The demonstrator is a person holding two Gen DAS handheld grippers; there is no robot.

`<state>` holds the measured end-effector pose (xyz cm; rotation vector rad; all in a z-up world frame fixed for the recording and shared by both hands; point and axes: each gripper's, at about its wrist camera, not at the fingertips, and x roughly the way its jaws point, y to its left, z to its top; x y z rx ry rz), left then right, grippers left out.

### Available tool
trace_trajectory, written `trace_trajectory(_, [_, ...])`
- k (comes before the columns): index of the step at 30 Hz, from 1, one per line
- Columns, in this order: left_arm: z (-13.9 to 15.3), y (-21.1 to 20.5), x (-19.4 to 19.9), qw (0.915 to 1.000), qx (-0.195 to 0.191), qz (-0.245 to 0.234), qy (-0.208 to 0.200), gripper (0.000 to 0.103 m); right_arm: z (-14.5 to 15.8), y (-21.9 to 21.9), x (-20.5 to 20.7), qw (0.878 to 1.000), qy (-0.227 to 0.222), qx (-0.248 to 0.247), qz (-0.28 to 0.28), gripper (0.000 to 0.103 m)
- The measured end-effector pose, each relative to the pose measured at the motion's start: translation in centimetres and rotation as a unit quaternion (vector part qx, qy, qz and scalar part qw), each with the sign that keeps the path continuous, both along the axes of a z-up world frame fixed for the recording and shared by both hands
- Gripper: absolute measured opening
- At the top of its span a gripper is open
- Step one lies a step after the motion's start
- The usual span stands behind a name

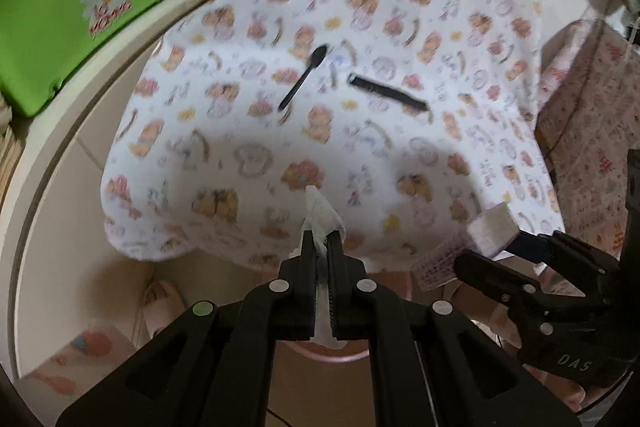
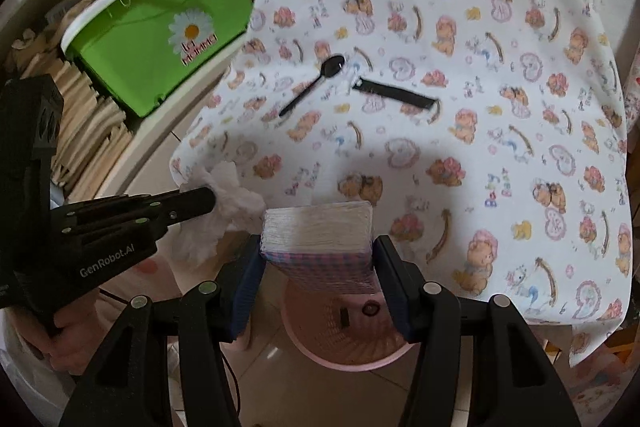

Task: Collect trash
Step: 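Carry the tissue box with the right tool while the left tool carries the plastic over the basket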

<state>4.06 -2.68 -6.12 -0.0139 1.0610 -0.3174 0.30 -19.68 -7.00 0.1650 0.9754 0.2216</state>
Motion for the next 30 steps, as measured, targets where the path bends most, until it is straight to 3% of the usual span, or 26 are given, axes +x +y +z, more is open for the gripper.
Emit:
trace_trajectory(5, [-1.8,-0.4,-0.5,0.9982,-0.019,-0.03,0.048,0.004,-2.8,-1.0,0.4,0.997,0.07,0.04,-0.014,0.058])
trace_trajectory(9, [-4.6,-1.4,0.0,0.9973,0.005,-0.031,0.067,0.005,-5.6,0.2,0.4,0.994,0.104,0.011,0.011,0.058])
trace_trajectory(15, [-10.2,-2.6,1.4,0.9888,0.038,-0.02,0.143,0.005,-10.9,0.9,0.7,0.983,0.182,-0.005,-0.009,0.058])
trace_trajectory(30, [-15.8,-3.2,1.2,0.9717,0.06,-0.017,0.228,0.005,-17.2,-0.2,0.8,0.966,0.251,-0.048,-0.02,0.058])
